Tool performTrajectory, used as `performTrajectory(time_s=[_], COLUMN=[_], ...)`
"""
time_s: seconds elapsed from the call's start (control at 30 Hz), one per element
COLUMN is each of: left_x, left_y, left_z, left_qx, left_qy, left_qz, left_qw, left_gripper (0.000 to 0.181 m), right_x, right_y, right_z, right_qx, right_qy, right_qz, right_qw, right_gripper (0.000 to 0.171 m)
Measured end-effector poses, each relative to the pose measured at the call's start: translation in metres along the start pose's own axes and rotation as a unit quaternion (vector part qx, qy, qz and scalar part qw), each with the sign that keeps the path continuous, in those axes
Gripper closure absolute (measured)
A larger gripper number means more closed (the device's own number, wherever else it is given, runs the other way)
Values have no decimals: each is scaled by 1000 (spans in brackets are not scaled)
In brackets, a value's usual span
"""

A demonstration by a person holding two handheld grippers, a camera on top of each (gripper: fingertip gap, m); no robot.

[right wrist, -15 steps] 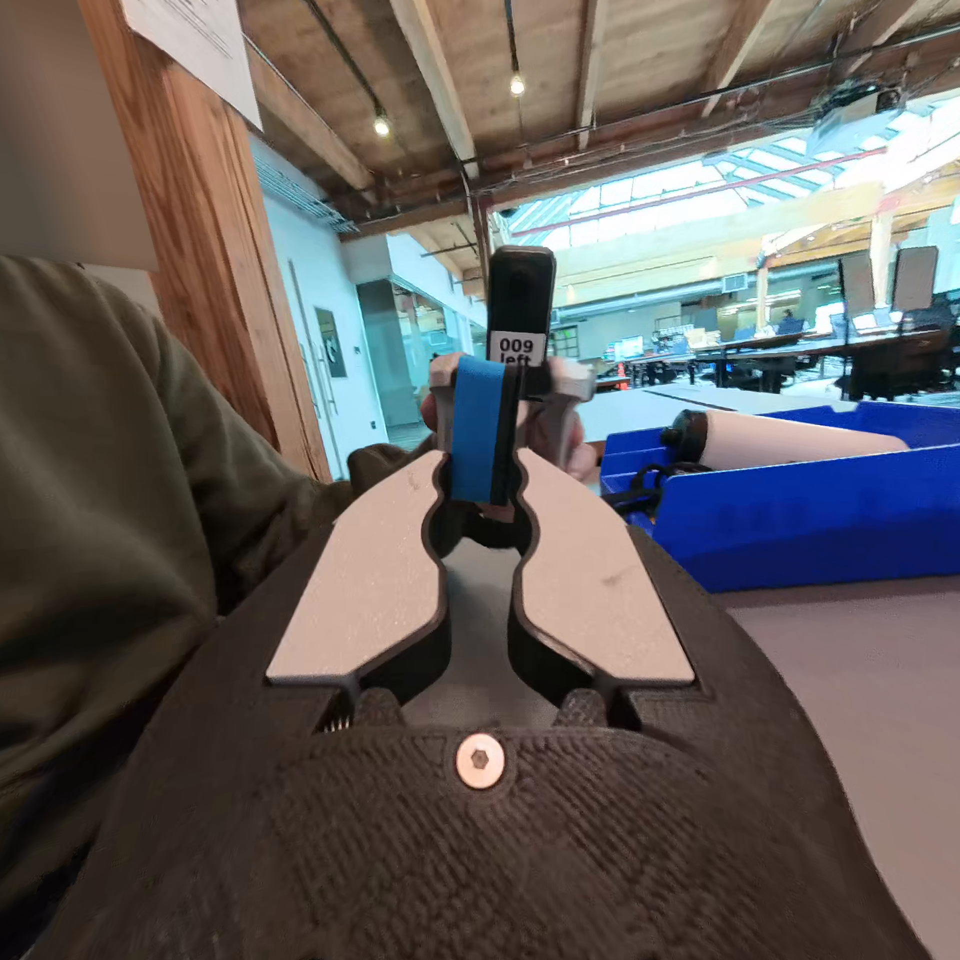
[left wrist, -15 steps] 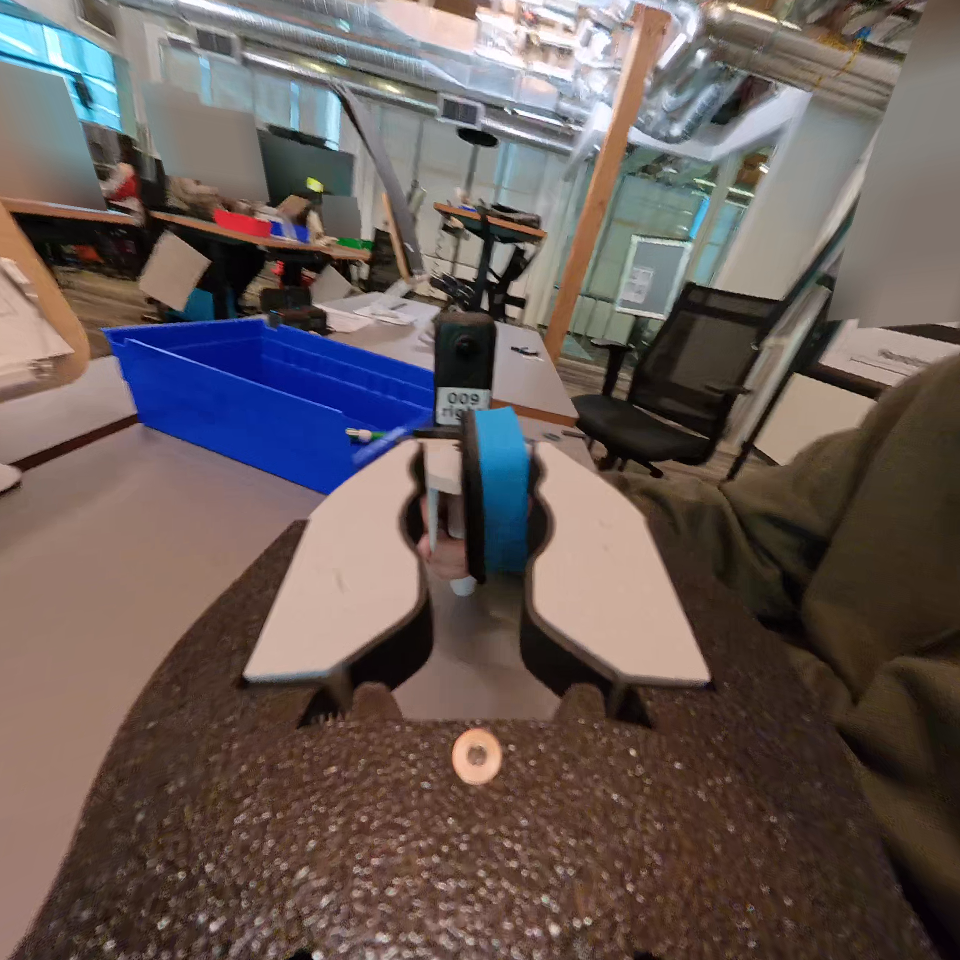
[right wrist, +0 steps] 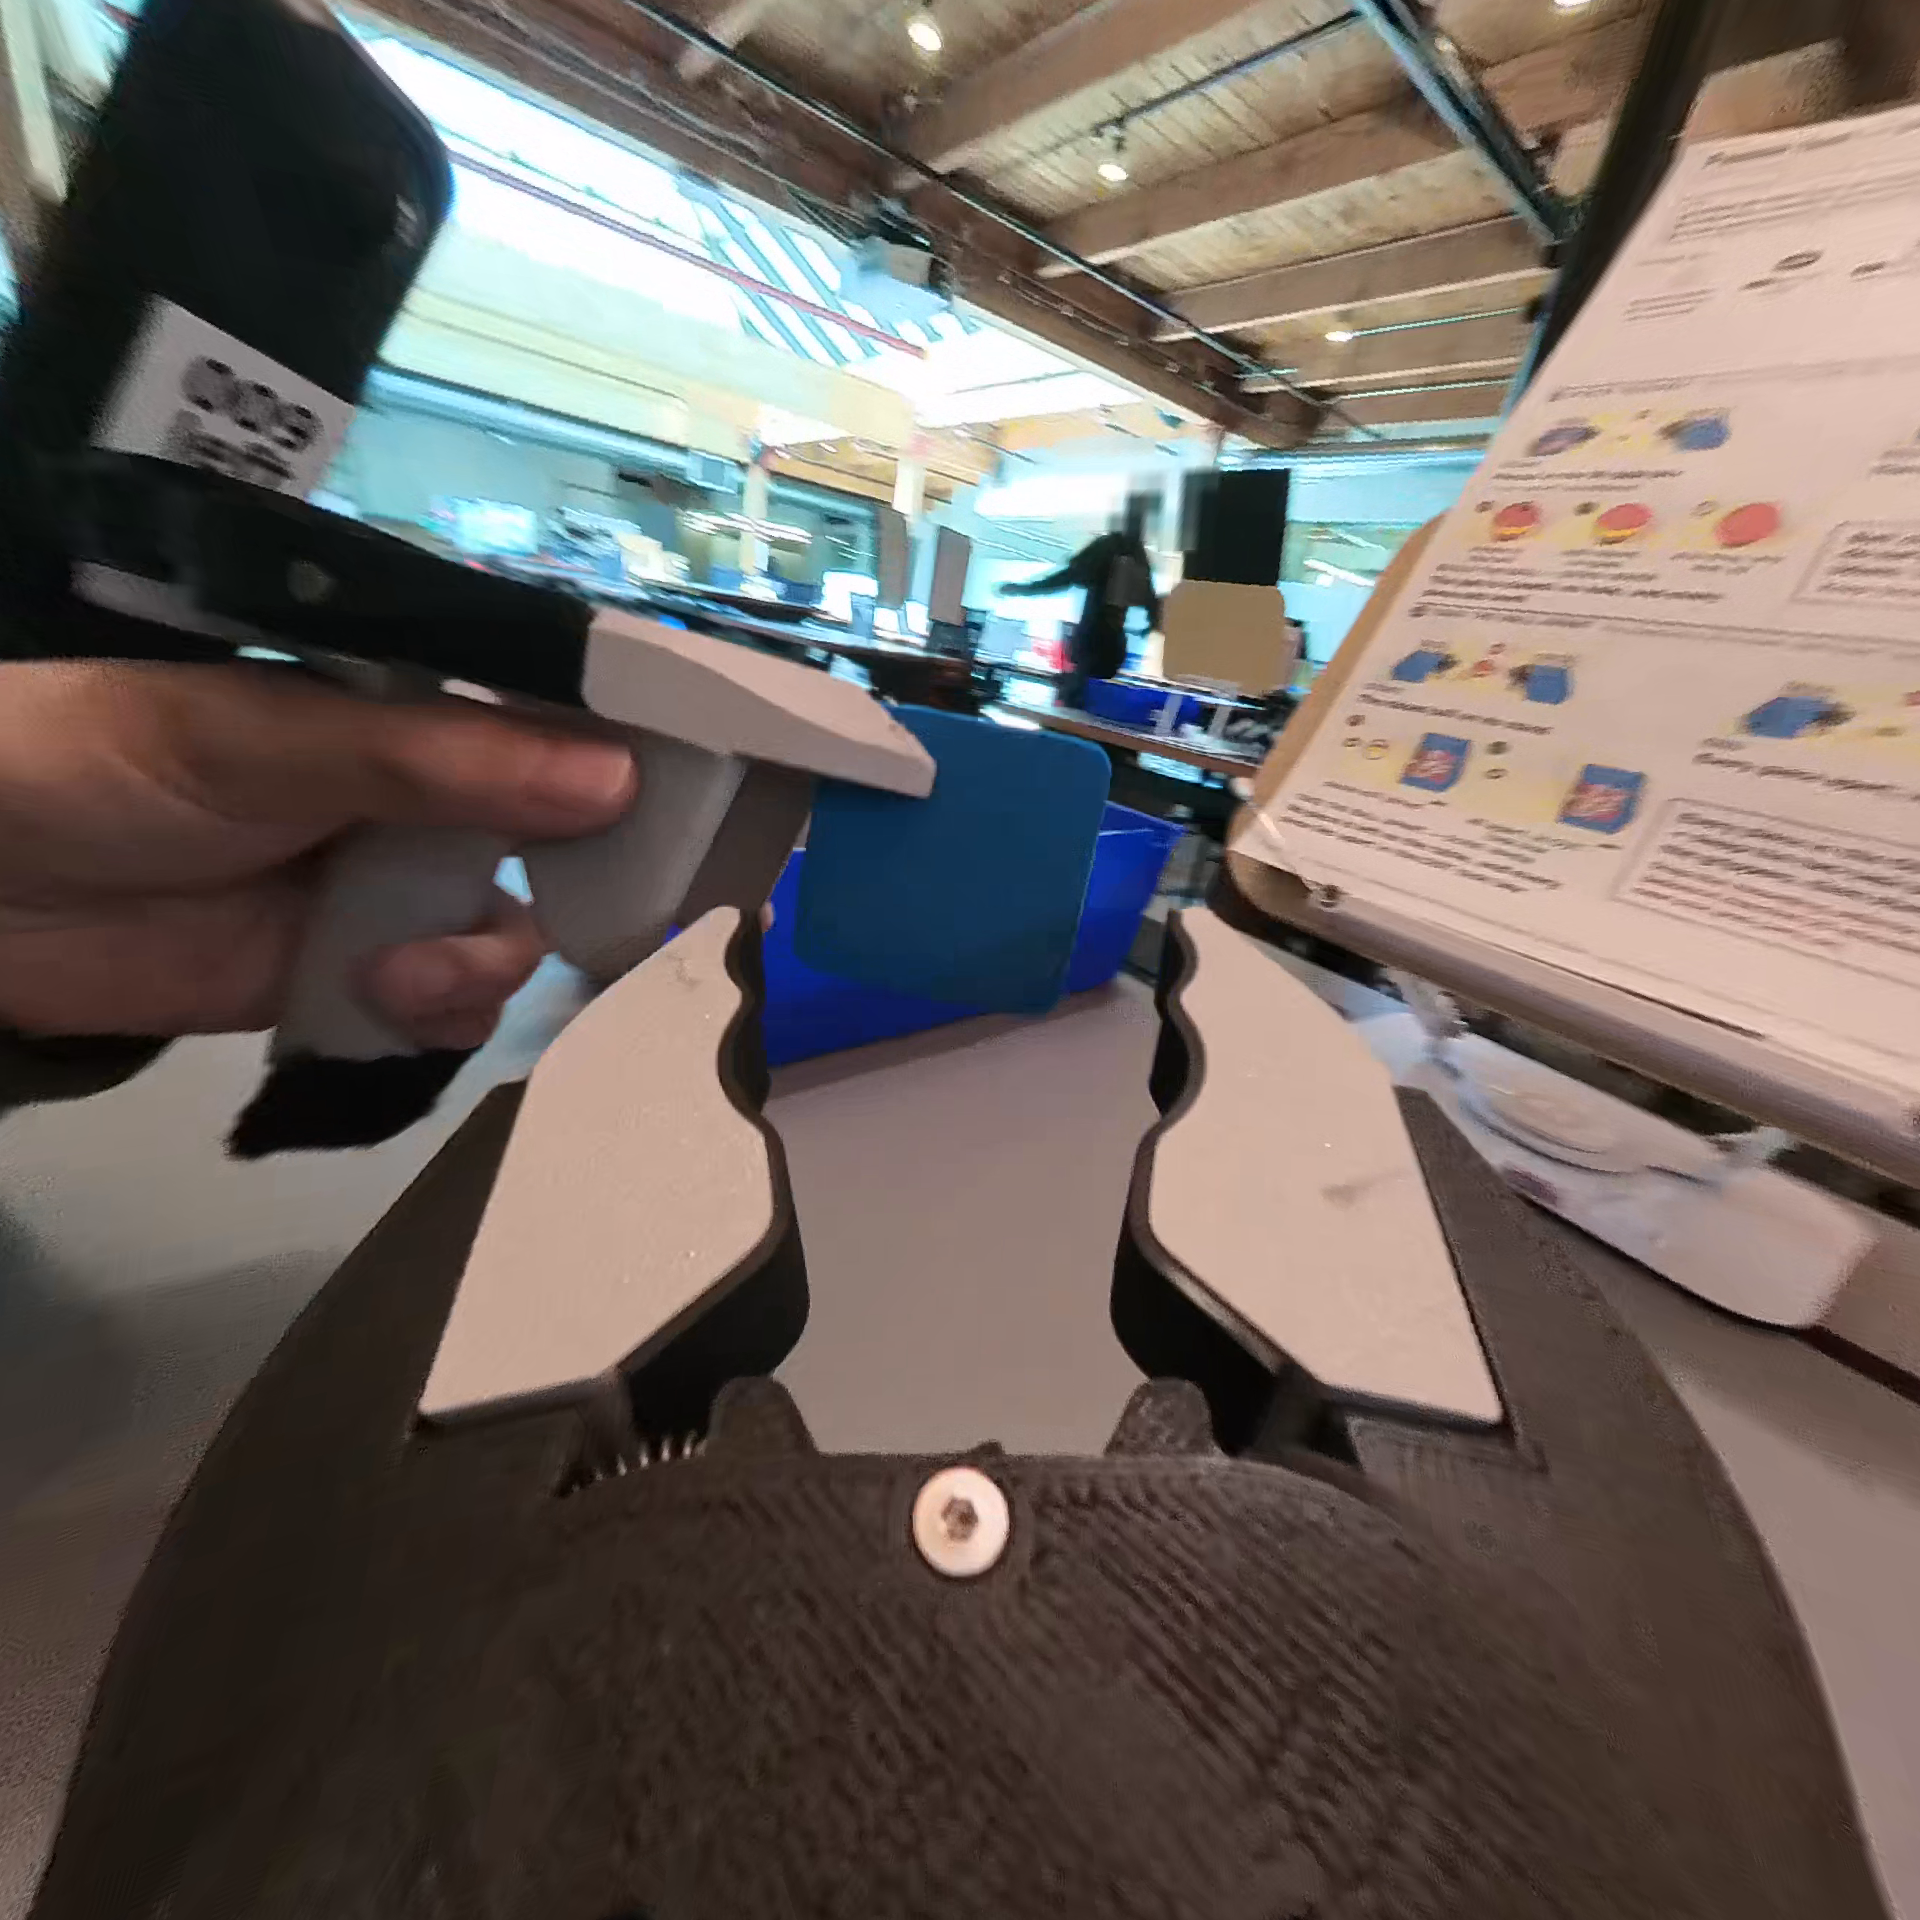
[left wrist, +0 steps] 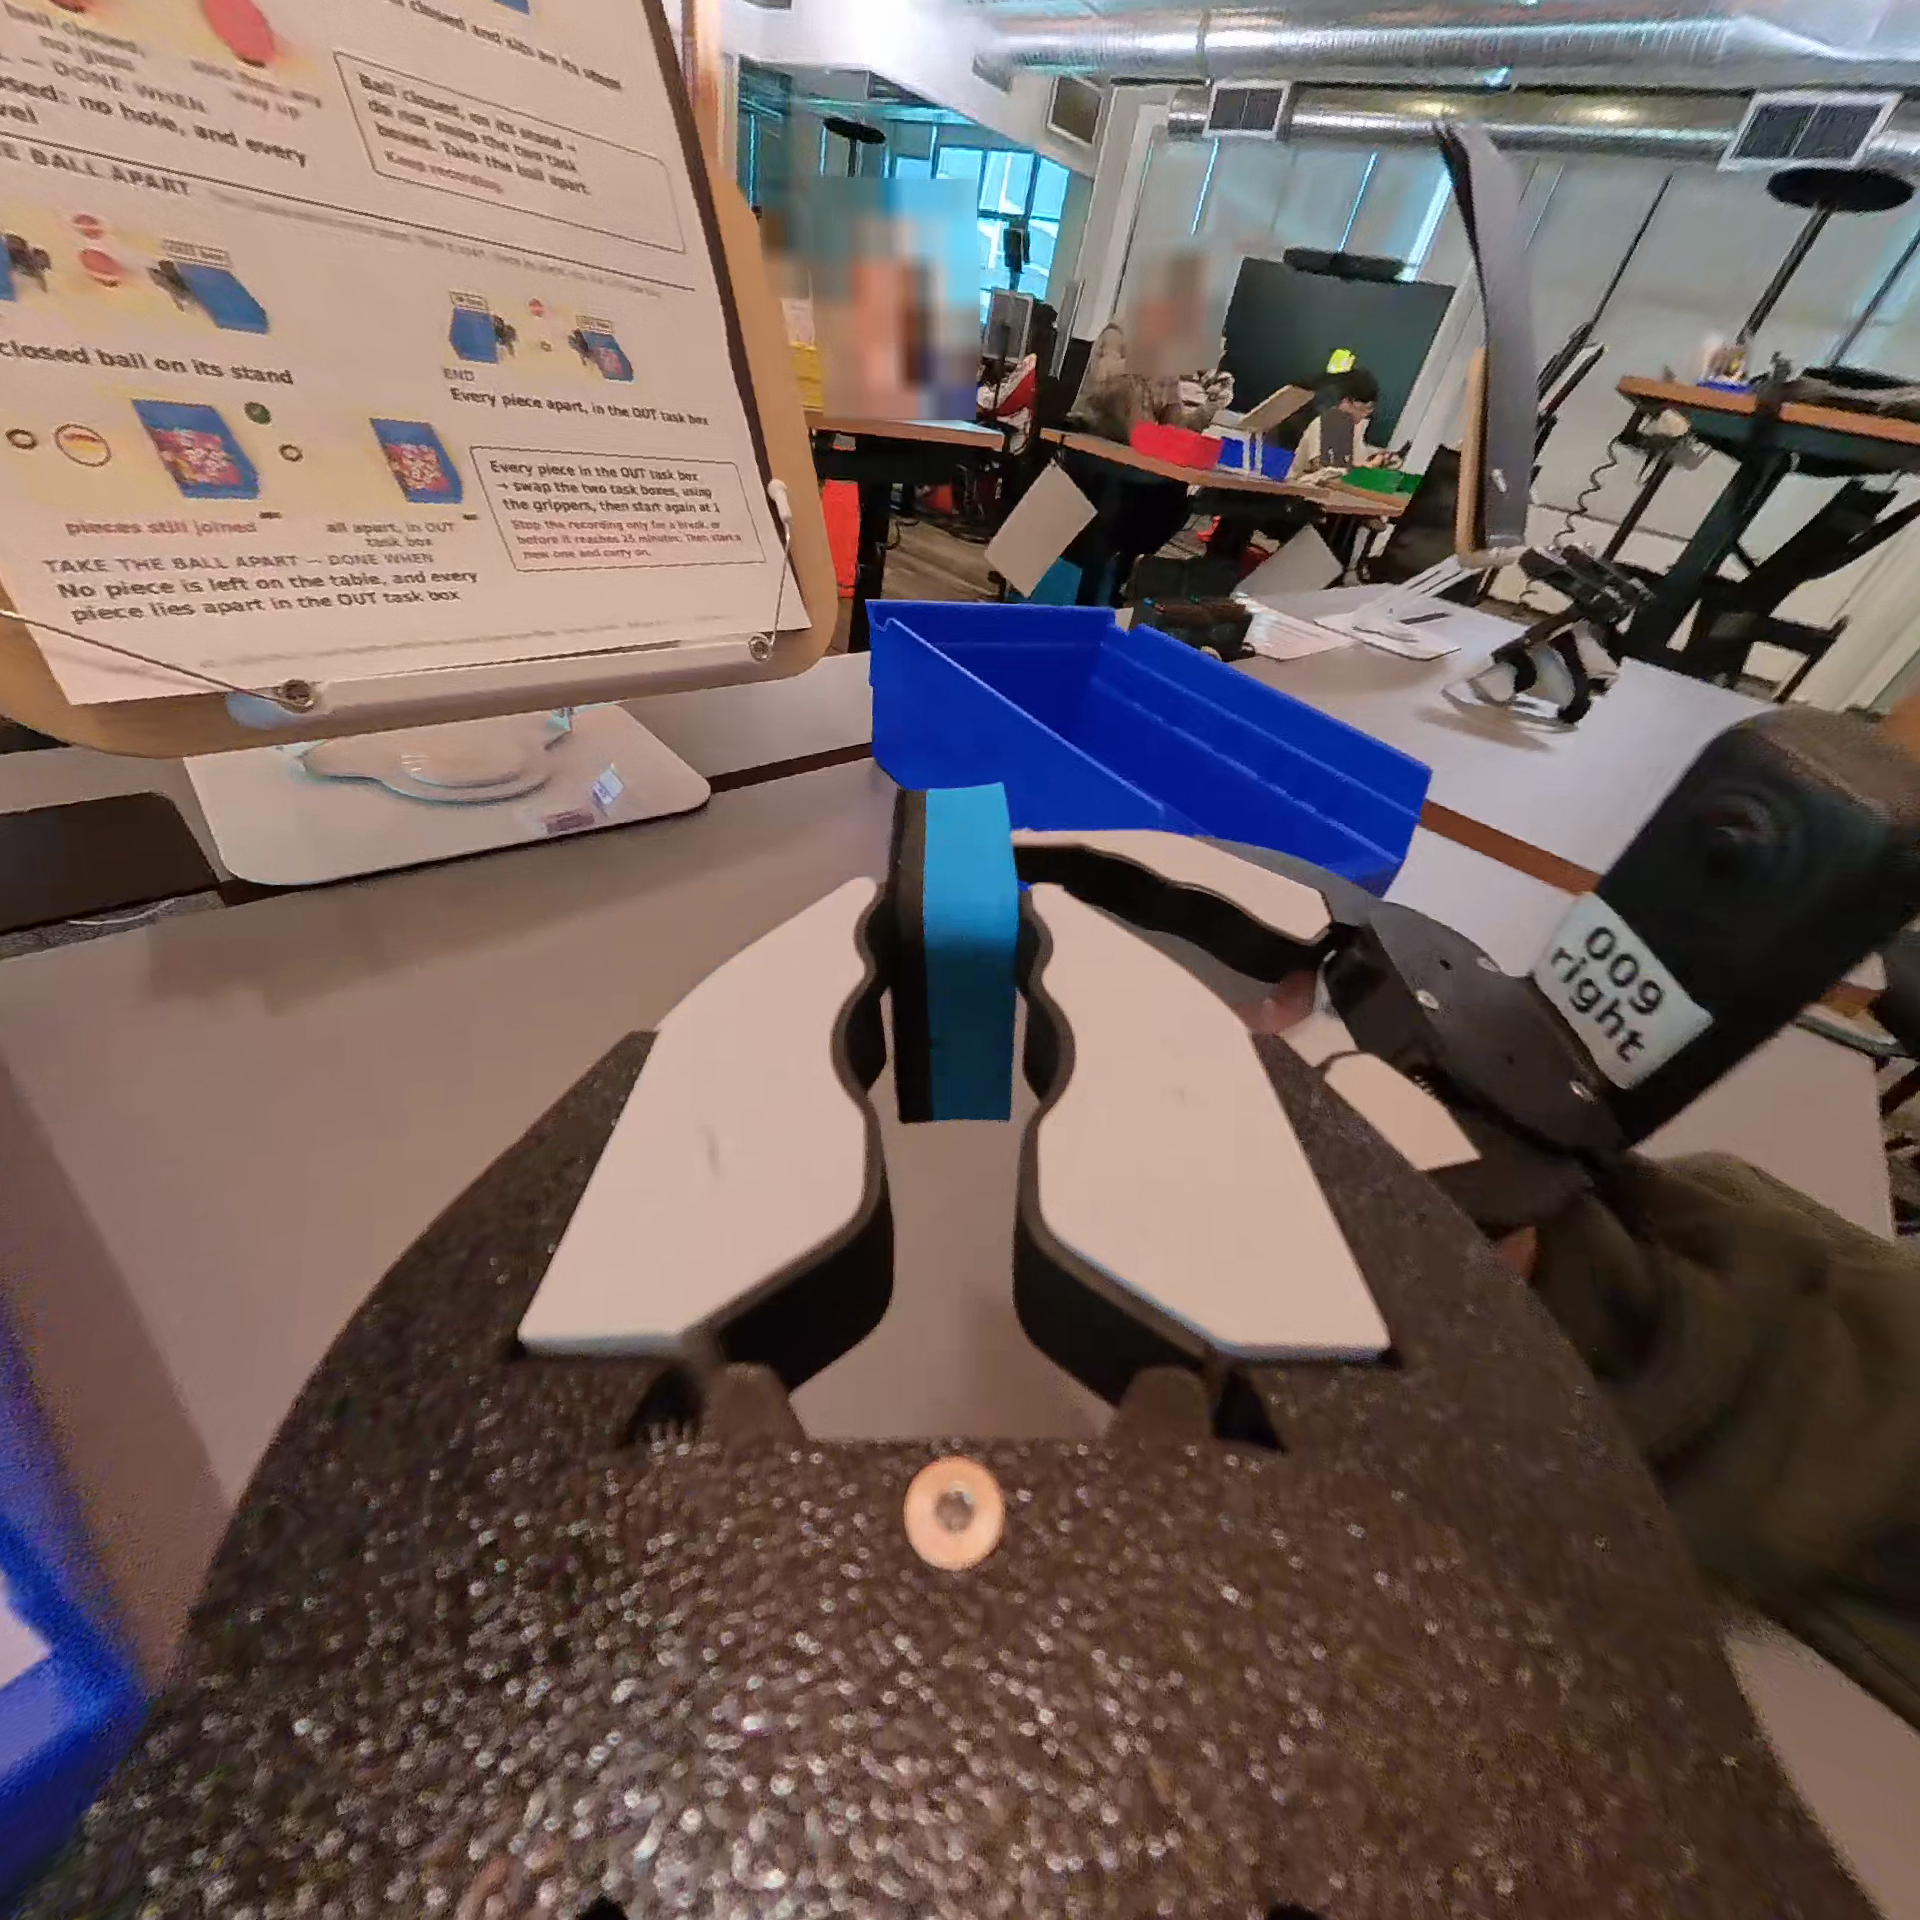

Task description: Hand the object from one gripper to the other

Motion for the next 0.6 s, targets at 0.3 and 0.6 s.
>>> performTrajectory(time_s=[0.3,0.6], left_x=[-6,7], left_y=[13,36], left_z=[-5,10], left_qx=[-30,-30], left_qy=[20,6], left_qz=[27,-150], left_qw=[999,988], left_gripper=[159,133], right_x=[0,9], right_y=[2,-9], right_z=[-2,18], right_qx=[64,-59], right_qy=[-31,37], right_qz=[-33,117], right_qw=[997,991], right_gripper=[115,116])
Point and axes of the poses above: each gripper's, where its closed fingertips meet, x back along the fingers, z out of its top, y = z × x across the jaws, the point moved 1 cm from there along x, back along the fingers, and after that the axes turned 5 degrees about x, right-handed, at the moved point
